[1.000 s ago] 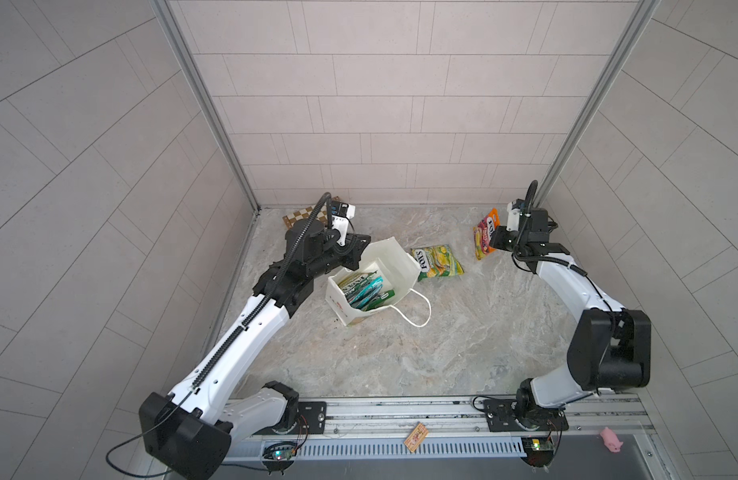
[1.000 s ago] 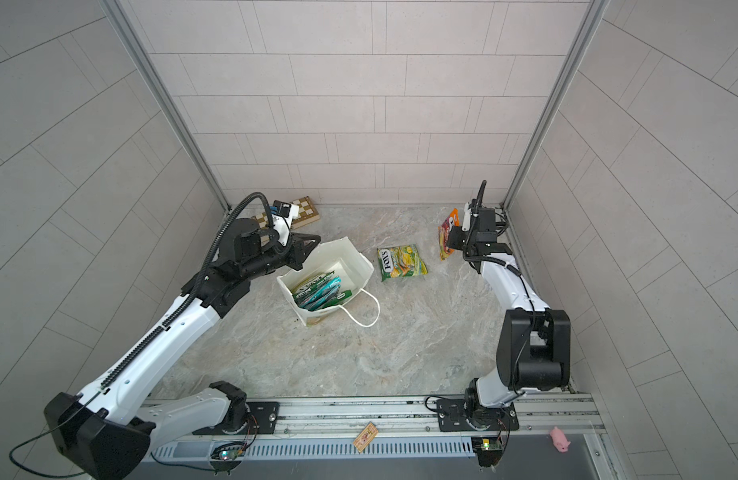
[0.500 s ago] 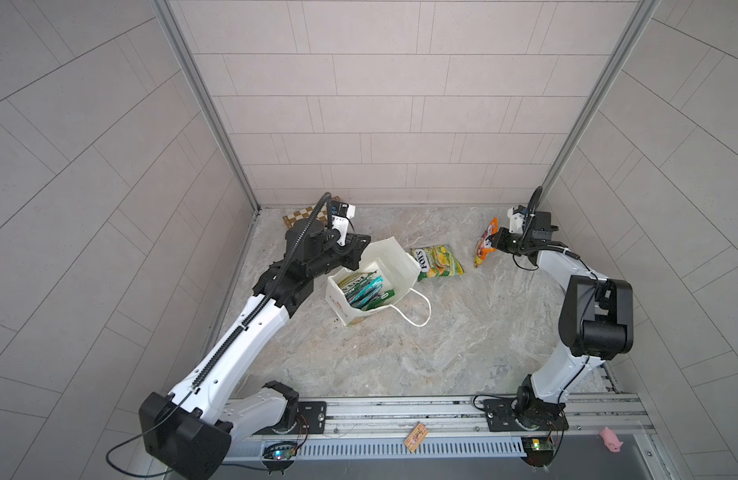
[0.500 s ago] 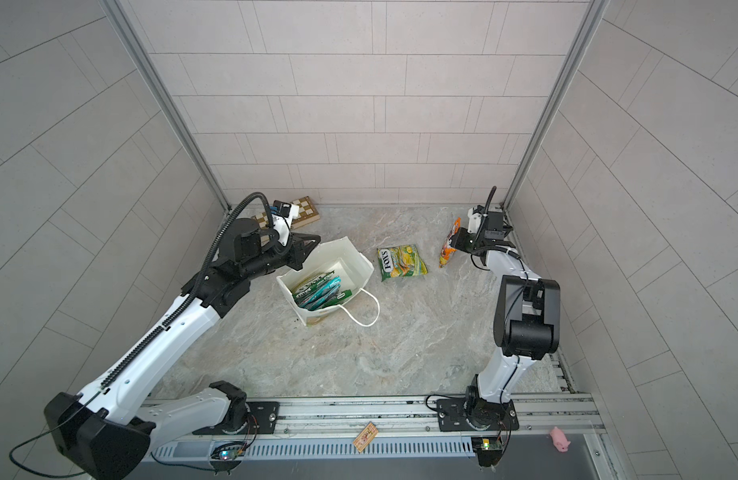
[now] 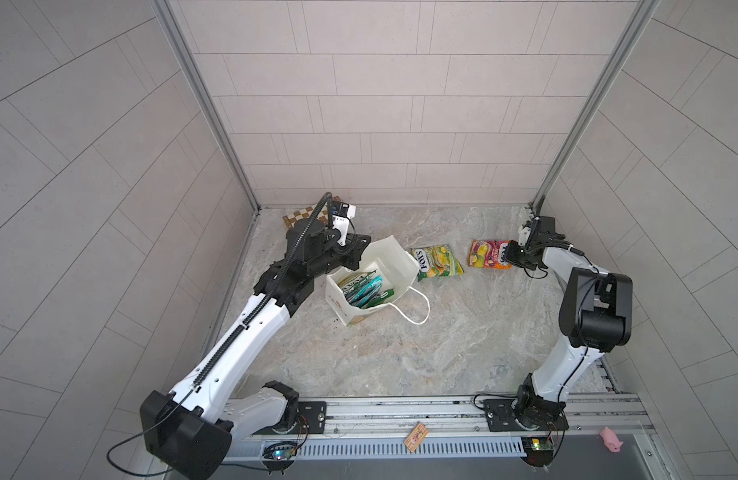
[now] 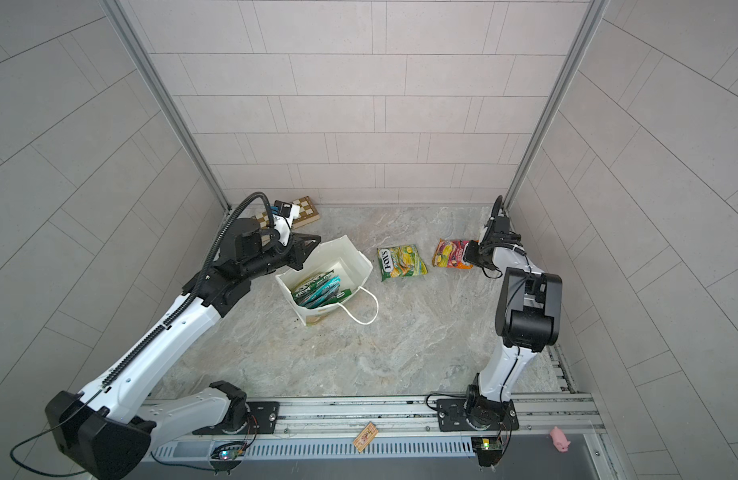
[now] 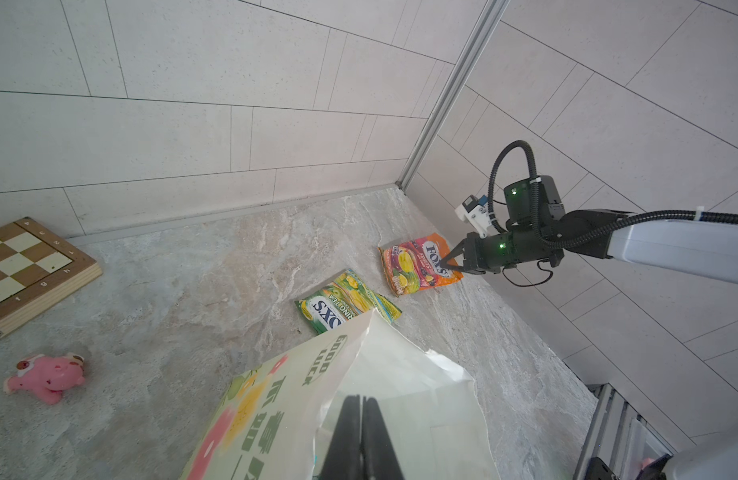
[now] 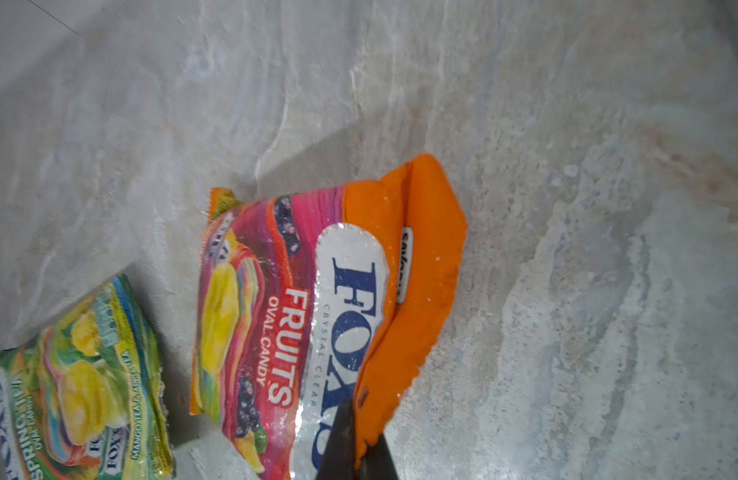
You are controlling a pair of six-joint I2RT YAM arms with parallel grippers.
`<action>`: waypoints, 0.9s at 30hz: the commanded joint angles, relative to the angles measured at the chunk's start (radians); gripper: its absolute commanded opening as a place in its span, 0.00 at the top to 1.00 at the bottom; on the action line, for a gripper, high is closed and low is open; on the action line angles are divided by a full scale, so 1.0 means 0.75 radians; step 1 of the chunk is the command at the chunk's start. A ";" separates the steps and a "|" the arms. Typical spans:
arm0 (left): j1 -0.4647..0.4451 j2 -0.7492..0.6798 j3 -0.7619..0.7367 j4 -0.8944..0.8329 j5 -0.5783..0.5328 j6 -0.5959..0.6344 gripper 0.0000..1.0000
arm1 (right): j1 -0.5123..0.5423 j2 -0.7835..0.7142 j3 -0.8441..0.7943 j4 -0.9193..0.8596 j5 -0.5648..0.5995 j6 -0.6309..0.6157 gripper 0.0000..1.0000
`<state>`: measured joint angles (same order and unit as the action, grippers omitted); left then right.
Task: Take the snacks out of the paper bag
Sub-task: 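Lower the orange packet beside the Spring Tea packet and open the right gripper, then tip the bag over with the left gripper while the right gripper moves to its base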
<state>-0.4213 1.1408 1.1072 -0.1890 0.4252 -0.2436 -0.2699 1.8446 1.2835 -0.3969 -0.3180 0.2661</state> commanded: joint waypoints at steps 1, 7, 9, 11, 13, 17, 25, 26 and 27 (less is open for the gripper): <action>-0.003 -0.004 0.043 0.031 0.029 0.011 1.00 | 0.006 0.050 0.073 -0.140 0.030 -0.053 0.95; -0.002 -0.005 0.043 0.029 0.028 0.013 1.00 | 0.011 0.035 0.070 -0.131 0.069 -0.030 0.60; -0.004 -0.003 0.042 0.030 0.033 0.011 1.00 | 0.023 -0.018 0.037 -0.115 0.109 -0.022 0.51; -0.001 -0.003 0.044 0.030 0.039 0.012 1.00 | 0.037 -0.082 -0.008 -0.089 0.123 -0.004 0.46; -0.002 -0.002 0.045 0.029 0.039 0.010 1.00 | 0.053 -0.146 -0.059 -0.058 0.095 0.011 0.45; -0.003 -0.002 0.044 0.030 0.043 0.011 1.00 | 0.090 -0.273 -0.171 -0.007 -0.075 0.057 0.44; 0.000 -0.012 0.047 0.000 0.086 0.079 1.00 | 0.355 -0.520 -0.481 0.091 -0.194 0.106 0.45; 0.005 -0.011 0.051 -0.013 0.089 0.093 1.00 | 0.396 -0.552 -0.516 0.110 -0.190 0.129 0.46; 0.011 -0.003 0.064 -0.035 0.090 0.110 1.00 | 0.442 -0.582 -0.548 0.135 -0.196 0.153 0.46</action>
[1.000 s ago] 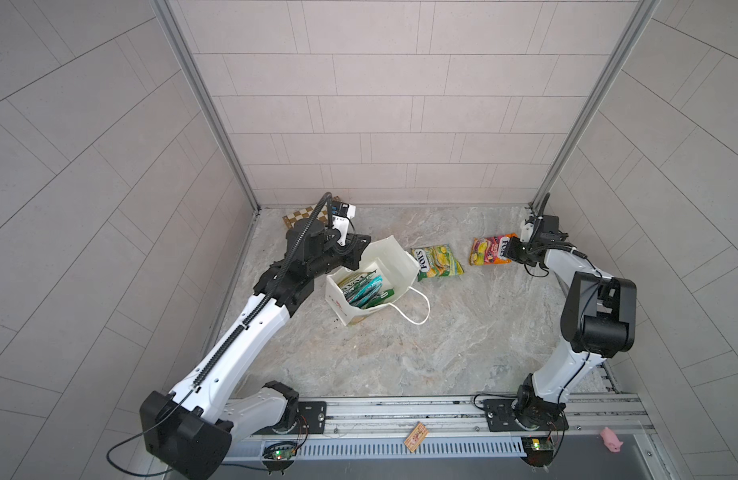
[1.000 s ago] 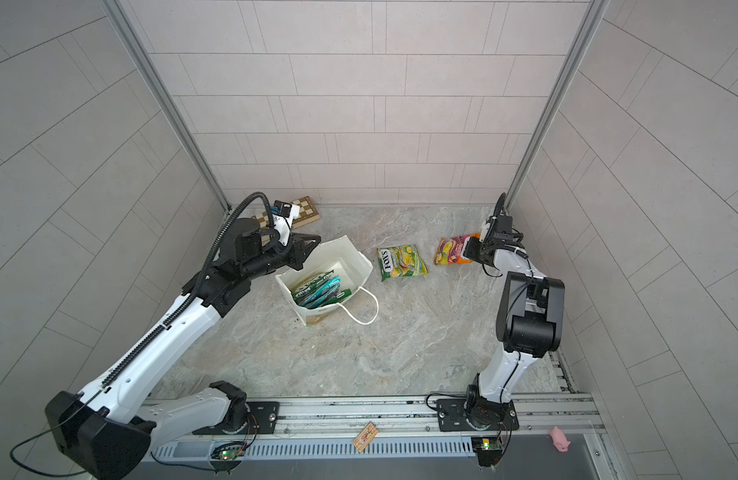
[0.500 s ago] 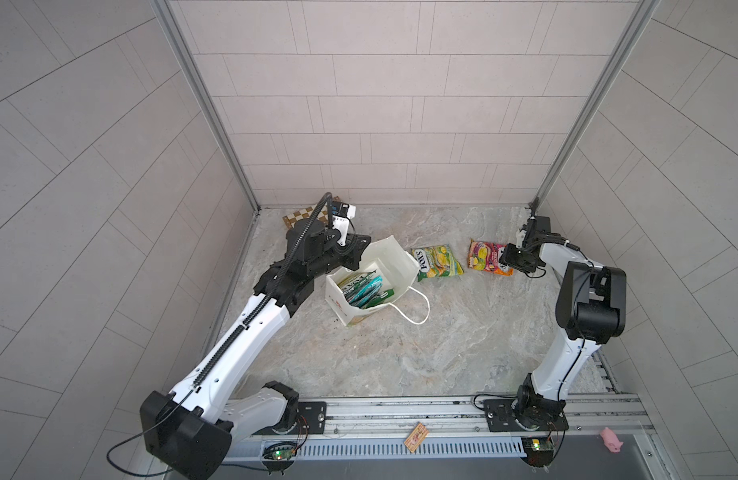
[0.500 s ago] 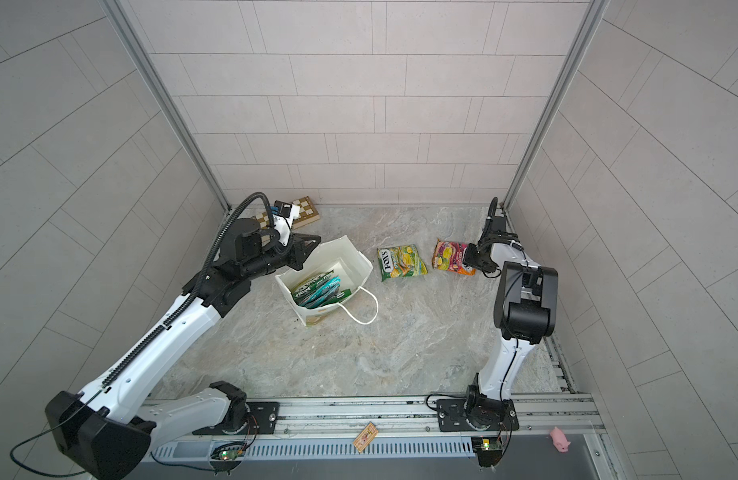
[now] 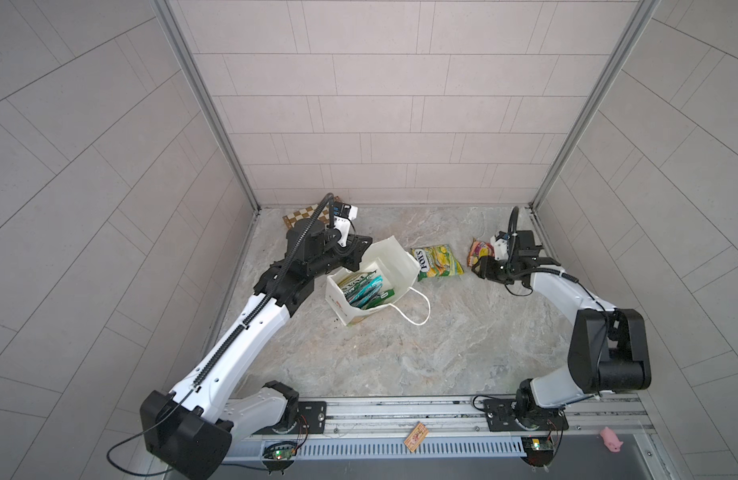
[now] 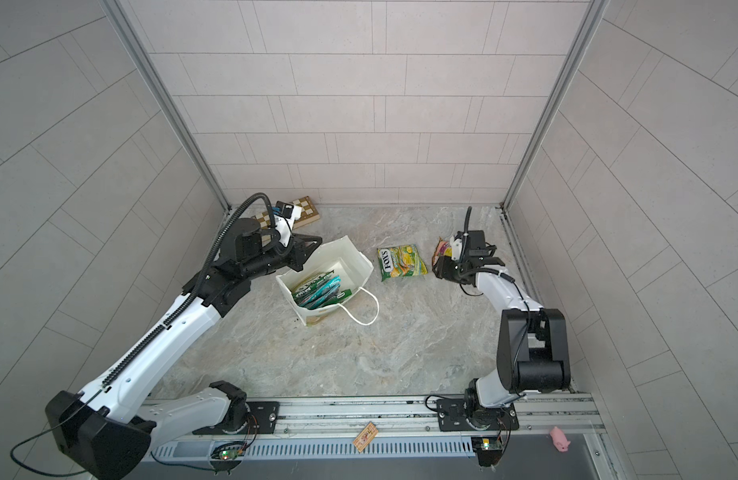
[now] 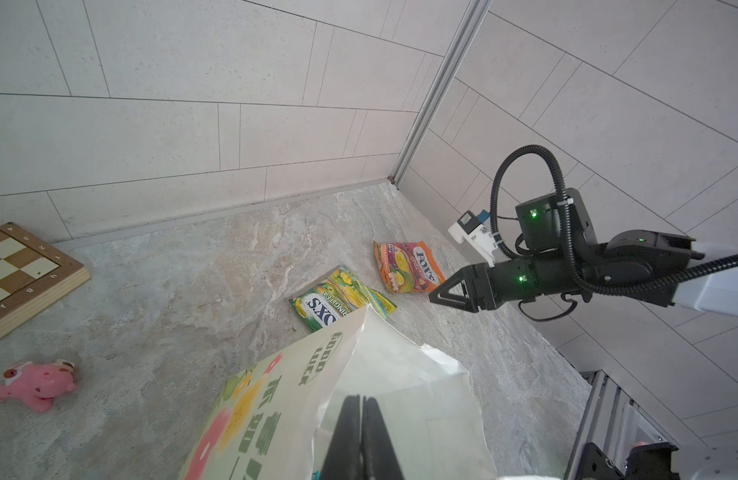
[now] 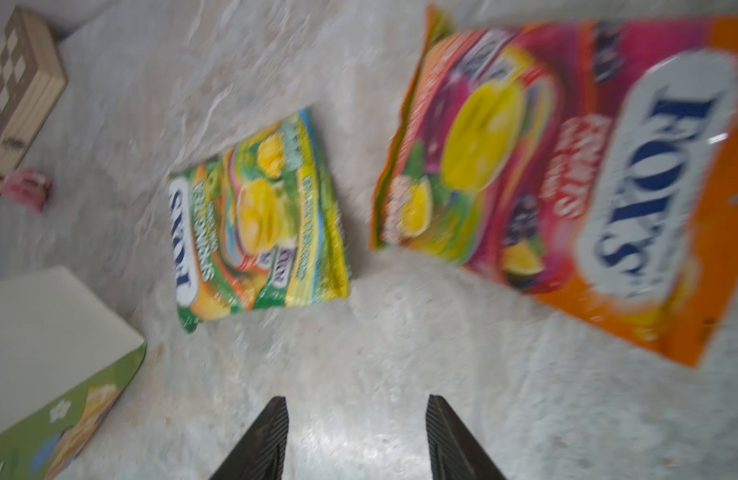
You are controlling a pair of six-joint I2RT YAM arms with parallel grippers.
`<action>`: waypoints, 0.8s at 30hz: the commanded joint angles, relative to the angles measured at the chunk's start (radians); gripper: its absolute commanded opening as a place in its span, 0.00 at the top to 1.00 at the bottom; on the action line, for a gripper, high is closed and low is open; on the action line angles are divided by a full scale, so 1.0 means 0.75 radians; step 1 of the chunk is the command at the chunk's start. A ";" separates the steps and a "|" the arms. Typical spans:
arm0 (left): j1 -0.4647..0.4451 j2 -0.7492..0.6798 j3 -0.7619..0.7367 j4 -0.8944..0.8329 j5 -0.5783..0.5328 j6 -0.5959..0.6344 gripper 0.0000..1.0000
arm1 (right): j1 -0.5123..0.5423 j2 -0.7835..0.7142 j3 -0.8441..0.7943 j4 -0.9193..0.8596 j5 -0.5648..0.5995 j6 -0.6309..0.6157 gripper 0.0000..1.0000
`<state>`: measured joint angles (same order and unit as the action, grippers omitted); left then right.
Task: Take the snacks out of the paper bag
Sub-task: 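Tip the bag over with the left gripper while the right gripper moves to its base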
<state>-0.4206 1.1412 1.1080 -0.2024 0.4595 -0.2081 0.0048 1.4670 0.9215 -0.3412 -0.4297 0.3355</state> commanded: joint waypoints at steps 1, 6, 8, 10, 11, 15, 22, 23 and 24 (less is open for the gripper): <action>0.017 0.007 0.082 -0.045 0.046 0.081 1.00 | 0.120 -0.098 -0.090 0.081 -0.061 0.080 0.46; 0.053 0.104 0.218 -0.207 0.039 0.182 1.00 | 0.431 -0.125 -0.219 0.370 -0.037 0.321 0.47; 0.064 0.148 0.270 -0.250 0.025 0.212 1.00 | 0.565 -0.096 -0.269 0.543 0.019 0.430 0.48; 0.072 0.188 0.328 -0.294 0.018 0.252 1.00 | 0.681 -0.042 -0.275 0.644 0.100 0.498 0.49; 0.083 0.212 0.359 -0.318 0.019 0.274 1.00 | 0.739 -0.005 -0.269 0.683 0.140 0.527 0.49; 0.109 0.299 0.480 -0.395 0.018 0.370 1.00 | 0.895 0.149 -0.242 0.862 0.234 0.646 0.50; 0.122 0.454 0.715 -0.484 0.020 0.492 1.00 | 1.047 0.442 -0.126 1.171 0.312 0.803 0.52; 0.123 0.477 0.753 -0.501 0.021 0.507 1.00 | 1.060 0.481 -0.099 1.198 0.326 0.818 0.53; 0.123 0.500 0.790 -0.521 0.026 0.519 1.00 | 1.073 0.516 -0.069 1.219 0.353 0.830 0.54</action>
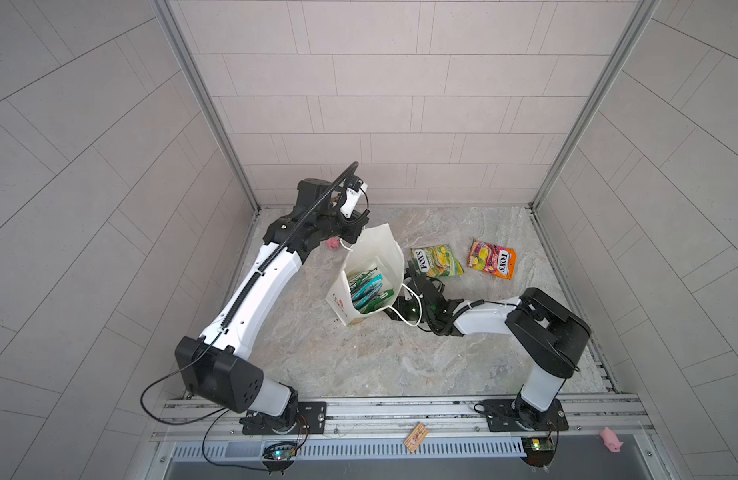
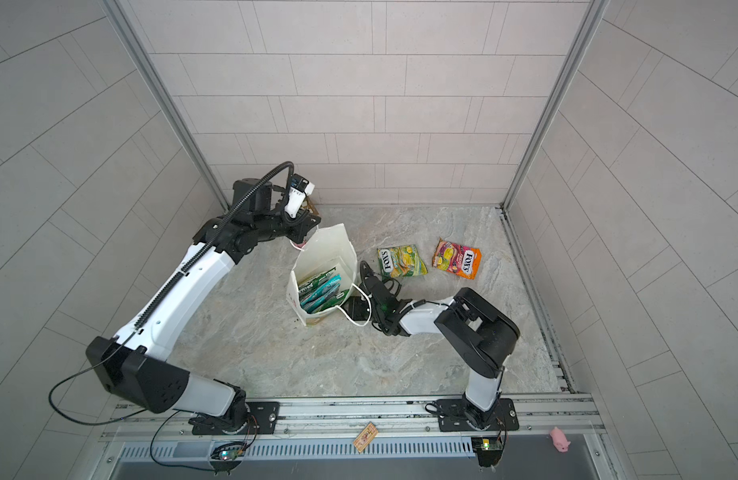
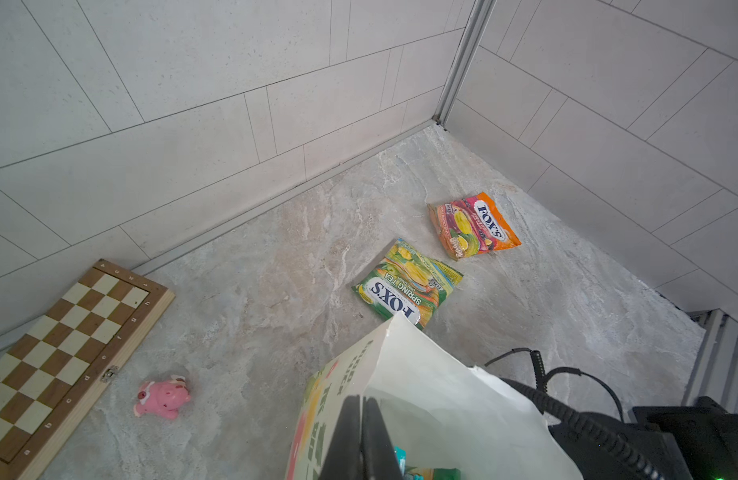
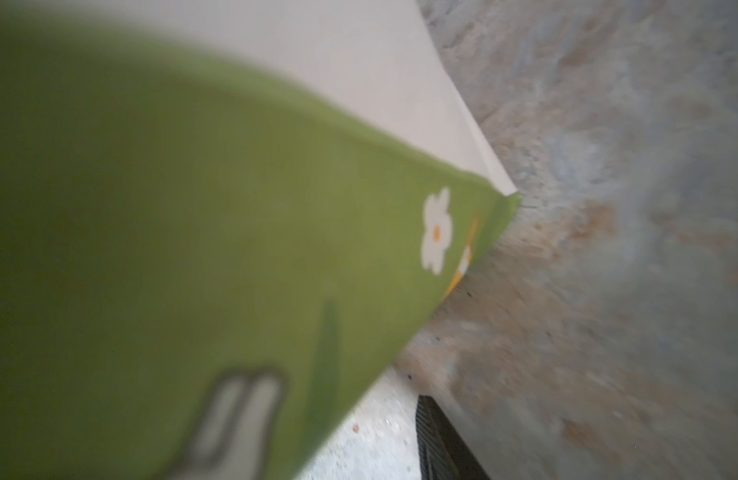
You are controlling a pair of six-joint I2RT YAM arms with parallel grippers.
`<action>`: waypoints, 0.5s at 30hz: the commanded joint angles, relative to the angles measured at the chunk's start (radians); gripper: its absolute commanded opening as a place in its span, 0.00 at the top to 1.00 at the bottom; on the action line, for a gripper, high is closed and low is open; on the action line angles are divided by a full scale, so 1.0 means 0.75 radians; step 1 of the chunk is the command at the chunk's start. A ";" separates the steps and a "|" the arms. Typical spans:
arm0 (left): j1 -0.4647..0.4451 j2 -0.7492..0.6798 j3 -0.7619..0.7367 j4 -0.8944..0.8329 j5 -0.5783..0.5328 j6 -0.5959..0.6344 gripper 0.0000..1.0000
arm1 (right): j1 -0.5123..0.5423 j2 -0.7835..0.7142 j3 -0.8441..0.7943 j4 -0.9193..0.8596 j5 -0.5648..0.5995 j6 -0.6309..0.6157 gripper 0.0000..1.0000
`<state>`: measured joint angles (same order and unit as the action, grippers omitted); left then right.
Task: Take the snacks out of the paper bag
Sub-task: 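Tip the bag over with the left gripper while the right gripper moves to its base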
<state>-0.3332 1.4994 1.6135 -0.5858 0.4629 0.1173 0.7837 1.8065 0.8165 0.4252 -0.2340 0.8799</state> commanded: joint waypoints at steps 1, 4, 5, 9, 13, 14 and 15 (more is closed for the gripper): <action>0.012 0.042 0.143 -0.021 0.028 0.095 1.00 | 0.047 0.090 0.098 0.199 0.122 0.106 0.54; 0.017 0.101 0.225 -0.053 0.057 0.110 1.00 | 0.076 0.172 0.202 0.195 0.183 0.093 0.54; 0.018 0.118 0.249 -0.066 0.068 0.115 1.00 | 0.080 0.203 0.237 0.211 0.180 0.094 0.54; 0.019 0.146 0.291 -0.080 0.110 0.116 1.00 | 0.092 0.300 0.380 0.213 0.171 0.095 0.54; 0.016 0.136 0.259 -0.099 0.125 0.097 1.00 | 0.105 0.340 0.455 0.142 0.189 0.070 0.54; 0.016 0.119 0.233 -0.099 0.124 0.085 1.00 | 0.104 0.327 0.431 0.155 0.200 0.064 0.54; 0.017 0.100 0.207 -0.097 0.120 0.077 1.00 | 0.105 0.308 0.400 0.165 0.216 0.044 0.54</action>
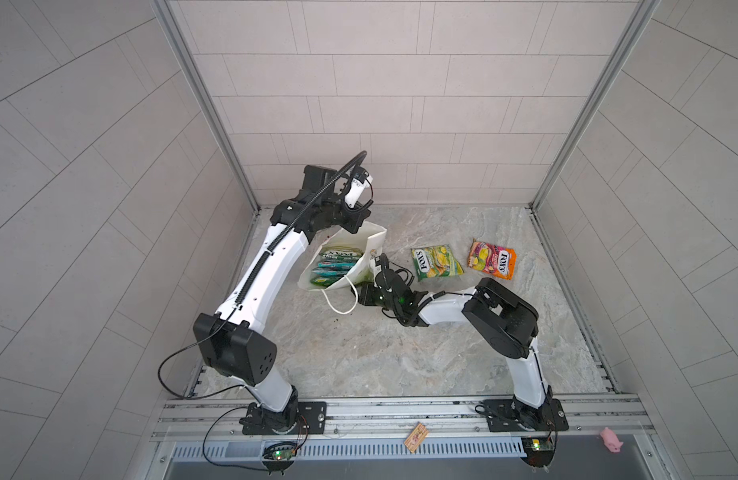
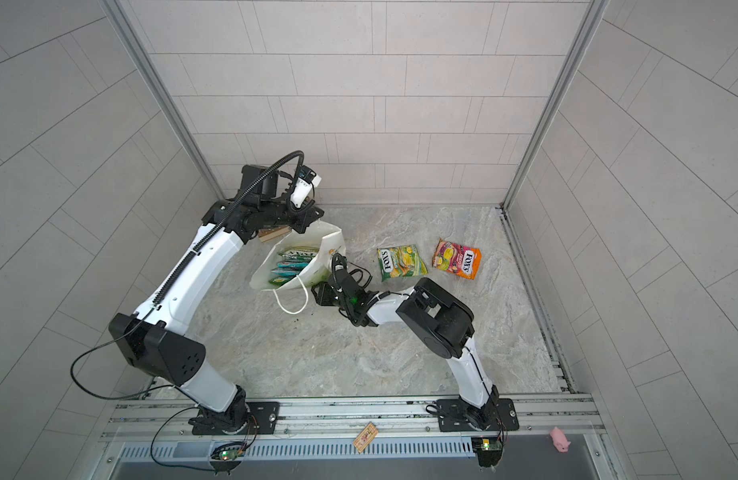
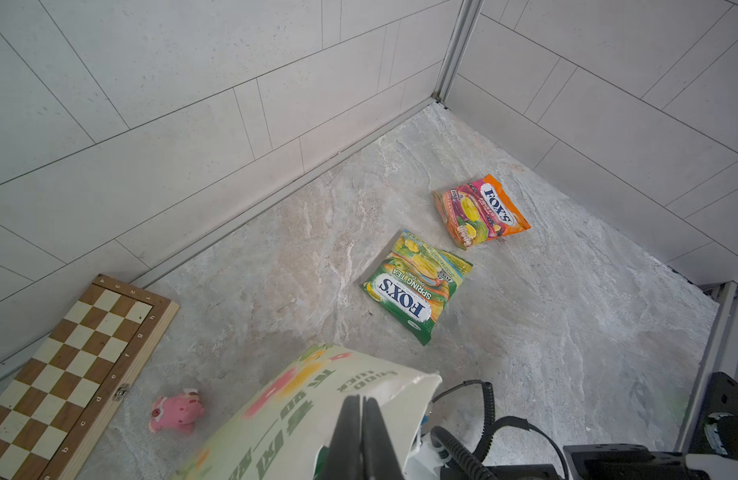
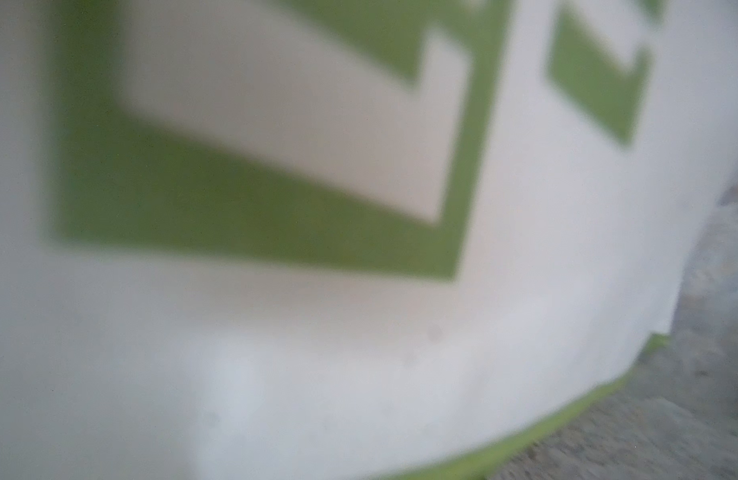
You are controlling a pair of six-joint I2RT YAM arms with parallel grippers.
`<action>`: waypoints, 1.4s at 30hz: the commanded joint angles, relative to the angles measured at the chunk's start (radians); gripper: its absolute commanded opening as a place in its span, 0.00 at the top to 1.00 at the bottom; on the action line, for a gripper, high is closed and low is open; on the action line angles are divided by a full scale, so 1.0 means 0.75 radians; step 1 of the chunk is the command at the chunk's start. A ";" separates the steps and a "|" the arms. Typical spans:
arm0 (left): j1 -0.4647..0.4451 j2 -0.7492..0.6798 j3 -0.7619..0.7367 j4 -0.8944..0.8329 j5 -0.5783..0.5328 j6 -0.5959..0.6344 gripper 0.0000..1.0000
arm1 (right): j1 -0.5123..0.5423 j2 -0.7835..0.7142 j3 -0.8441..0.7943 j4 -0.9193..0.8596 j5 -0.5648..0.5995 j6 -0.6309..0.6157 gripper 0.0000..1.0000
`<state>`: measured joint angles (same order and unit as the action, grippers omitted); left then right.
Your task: Take the snacks out of the paper bag
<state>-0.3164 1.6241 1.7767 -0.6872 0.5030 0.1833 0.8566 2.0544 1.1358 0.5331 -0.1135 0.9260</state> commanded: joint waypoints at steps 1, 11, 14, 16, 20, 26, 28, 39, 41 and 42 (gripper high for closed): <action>-0.006 -0.096 -0.047 0.044 0.059 -0.020 1.00 | 0.008 -0.053 -0.067 0.020 0.077 -0.030 0.53; -0.073 -0.343 -0.388 0.183 -0.131 -0.266 1.00 | -0.056 -0.435 -0.472 -0.124 0.247 -0.174 0.50; -0.151 -0.383 -0.440 0.198 -0.239 -0.327 1.00 | -0.081 -0.535 -0.557 -0.127 0.311 -0.212 0.49; -0.210 -0.398 -0.472 0.220 -0.321 -0.368 1.00 | -0.101 -0.573 -0.562 -0.183 0.267 -0.228 0.49; -0.293 -0.390 -0.489 0.234 -0.436 -0.464 1.00 | -0.101 -0.612 -0.546 -0.269 0.195 -0.257 0.49; -0.368 -0.373 -0.479 0.239 -0.511 -0.566 1.00 | -0.099 -0.747 -0.531 -0.410 0.136 -0.356 0.49; -0.398 -0.380 -0.484 0.270 -0.536 -0.584 1.00 | -0.099 -0.796 -0.537 -0.461 0.134 -0.374 0.48; -0.427 -0.412 -0.487 0.272 -0.825 -0.545 1.00 | -0.013 -0.547 -0.519 -0.203 -0.101 -0.212 0.51; -0.427 -0.416 -0.480 0.244 -0.871 -0.555 1.00 | -0.011 -0.476 -0.507 -0.134 -0.119 -0.156 0.51; -0.427 -0.415 -0.480 0.236 -0.883 -0.558 1.00 | -0.011 -0.437 -0.502 -0.088 -0.118 -0.130 0.51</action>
<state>-0.6308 1.3449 1.4128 -0.5045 -0.0837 -0.2314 0.8490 1.6794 0.7391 0.3622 -0.1684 0.7540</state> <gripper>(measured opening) 0.061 0.489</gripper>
